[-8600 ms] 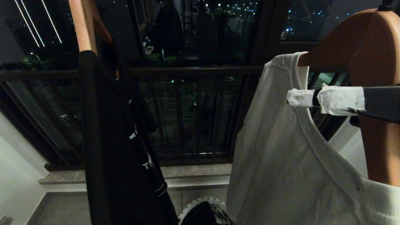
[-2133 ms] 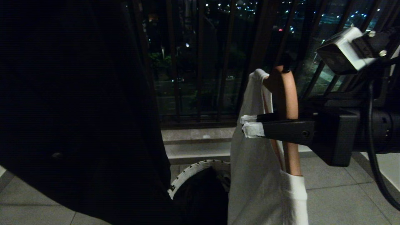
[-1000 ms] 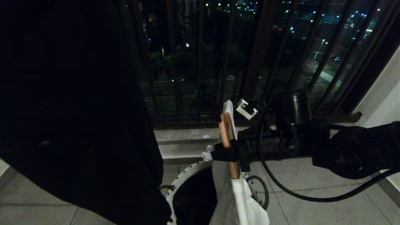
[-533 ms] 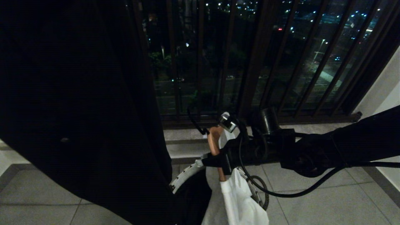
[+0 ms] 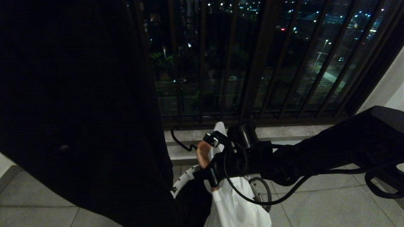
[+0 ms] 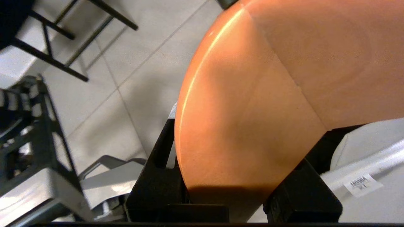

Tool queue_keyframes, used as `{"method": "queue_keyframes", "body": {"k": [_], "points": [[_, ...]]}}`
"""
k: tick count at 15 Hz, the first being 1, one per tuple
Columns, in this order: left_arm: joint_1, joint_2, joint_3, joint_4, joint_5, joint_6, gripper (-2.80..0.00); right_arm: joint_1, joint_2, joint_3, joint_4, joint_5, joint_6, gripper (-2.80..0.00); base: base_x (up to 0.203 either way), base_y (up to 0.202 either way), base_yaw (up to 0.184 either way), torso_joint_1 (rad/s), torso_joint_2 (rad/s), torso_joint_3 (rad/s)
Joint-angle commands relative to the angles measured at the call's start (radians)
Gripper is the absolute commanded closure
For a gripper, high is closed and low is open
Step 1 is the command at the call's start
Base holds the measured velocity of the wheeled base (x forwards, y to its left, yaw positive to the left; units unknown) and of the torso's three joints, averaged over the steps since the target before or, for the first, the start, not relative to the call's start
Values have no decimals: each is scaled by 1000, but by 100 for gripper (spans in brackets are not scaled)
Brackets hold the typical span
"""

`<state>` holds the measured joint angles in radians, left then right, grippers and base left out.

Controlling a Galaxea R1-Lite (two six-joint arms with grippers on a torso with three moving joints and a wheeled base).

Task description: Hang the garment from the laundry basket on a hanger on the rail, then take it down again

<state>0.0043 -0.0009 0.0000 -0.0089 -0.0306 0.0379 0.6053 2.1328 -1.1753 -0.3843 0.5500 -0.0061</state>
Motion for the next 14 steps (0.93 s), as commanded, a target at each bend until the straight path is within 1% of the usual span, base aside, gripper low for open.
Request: {"method": "queue_keyframes", "body": {"k": [1, 7, 9, 11, 13, 14], "points": [[0, -1, 3, 0, 0, 0, 0, 15, 39, -18, -2, -10, 0, 0, 0, 0, 0, 0, 0, 0], [0, -1, 3, 0, 0, 0, 0, 54, 173, -85, -4, -128, 1, 0, 0, 0, 0, 0, 0, 0], [0, -1, 3, 0, 0, 0, 0, 56, 201, -103, -4, -150, 1, 0, 0, 0, 0, 0, 0, 0], [0, -1, 3, 0, 0, 0, 0, 57, 224, -112, -4, -201, 1, 0, 0, 0, 0, 0, 0, 0], [0, -1, 3, 0, 0, 0, 0, 58, 243, -124, -2, -220, 1, 0, 0, 0, 0, 0, 0, 0], [0, -1, 3, 0, 0, 0, 0, 59, 250, -131, -1, -247, 1, 0, 0, 0, 0, 0, 0, 0]]}}
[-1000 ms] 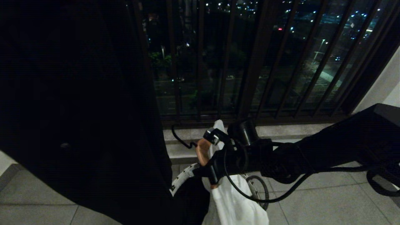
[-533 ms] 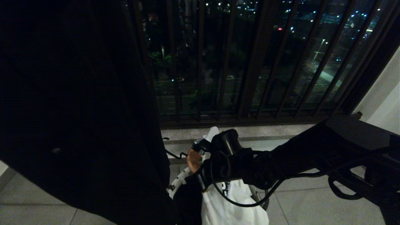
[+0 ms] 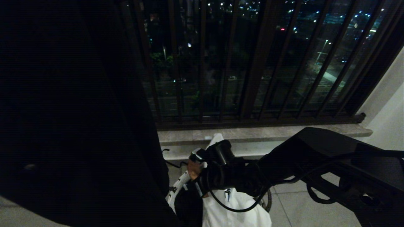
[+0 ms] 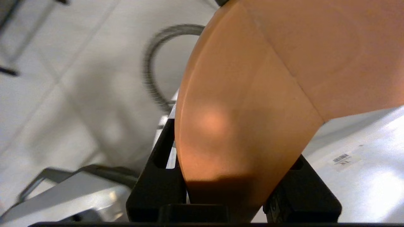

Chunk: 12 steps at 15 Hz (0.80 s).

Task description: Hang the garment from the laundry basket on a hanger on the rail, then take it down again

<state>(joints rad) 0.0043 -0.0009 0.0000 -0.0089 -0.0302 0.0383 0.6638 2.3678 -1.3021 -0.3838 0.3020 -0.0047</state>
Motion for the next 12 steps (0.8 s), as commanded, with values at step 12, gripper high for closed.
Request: {"method": "queue_keyframes", "body": {"k": [12], "points": [[0, -1, 3, 0, 0, 0, 0, 68, 100, -180, 173, -211, -3, 0, 0, 0, 0, 0, 0, 0]]}}
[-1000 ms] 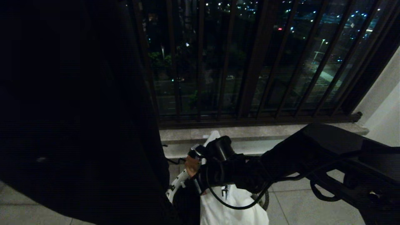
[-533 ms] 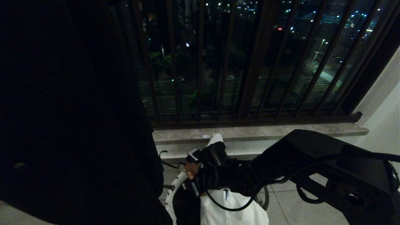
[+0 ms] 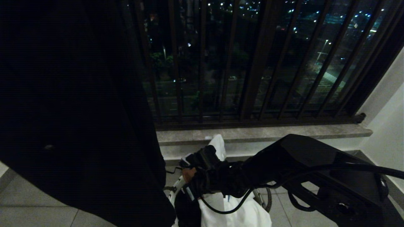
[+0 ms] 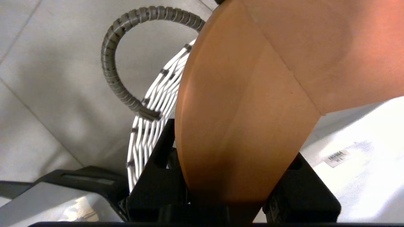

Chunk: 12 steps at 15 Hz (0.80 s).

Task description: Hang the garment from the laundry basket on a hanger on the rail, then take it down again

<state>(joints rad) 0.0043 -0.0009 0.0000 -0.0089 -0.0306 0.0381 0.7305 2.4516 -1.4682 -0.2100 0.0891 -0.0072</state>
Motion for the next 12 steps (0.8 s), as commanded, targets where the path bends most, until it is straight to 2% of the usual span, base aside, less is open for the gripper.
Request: {"method": "queue_keyframes", "body": {"k": [1, 4, 12], "points": [[0, -1, 3, 0, 0, 0, 0, 2, 26, -31, 21, -4, -1, 0, 0, 0, 0, 0, 0, 0], [0, -1, 3, 0, 0, 0, 0, 7, 38, -93, 127, -22, 1, 0, 0, 0, 0, 0, 0, 0], [0, -1, 3, 0, 0, 0, 0, 14, 64, -167, 227, -66, -2, 0, 0, 0, 0, 0, 0, 0]]}}
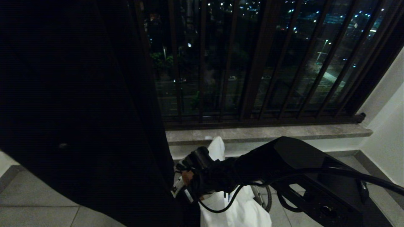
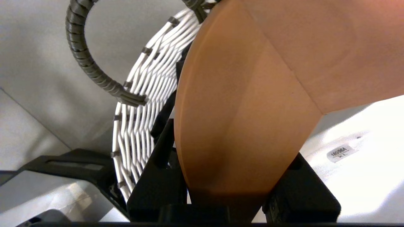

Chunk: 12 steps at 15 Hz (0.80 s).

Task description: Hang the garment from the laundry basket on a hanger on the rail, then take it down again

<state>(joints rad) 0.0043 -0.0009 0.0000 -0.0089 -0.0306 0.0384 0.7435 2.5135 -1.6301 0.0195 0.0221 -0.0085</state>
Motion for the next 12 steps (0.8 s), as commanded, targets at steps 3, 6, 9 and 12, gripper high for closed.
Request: {"method": "queue_keyframes", "body": {"k": [3, 6, 9, 12], "points": [[0, -1, 3, 0, 0, 0, 0, 8, 29, -91, 86, -26, 0, 0, 0, 0, 0, 0, 0, 0], [0, -1, 3, 0, 0, 0, 0, 11, 44, -135, 117, -30, -1, 0, 0, 0, 0, 0, 0, 0], [0, -1, 3, 0, 0, 0, 0, 15, 52, -194, 159, -34, -1, 0, 0, 0, 0, 0, 0, 0], [0, -1, 3, 0, 0, 0, 0, 14, 75, -255, 196, -38, -2, 0, 0, 0, 0, 0, 0, 0]]}}
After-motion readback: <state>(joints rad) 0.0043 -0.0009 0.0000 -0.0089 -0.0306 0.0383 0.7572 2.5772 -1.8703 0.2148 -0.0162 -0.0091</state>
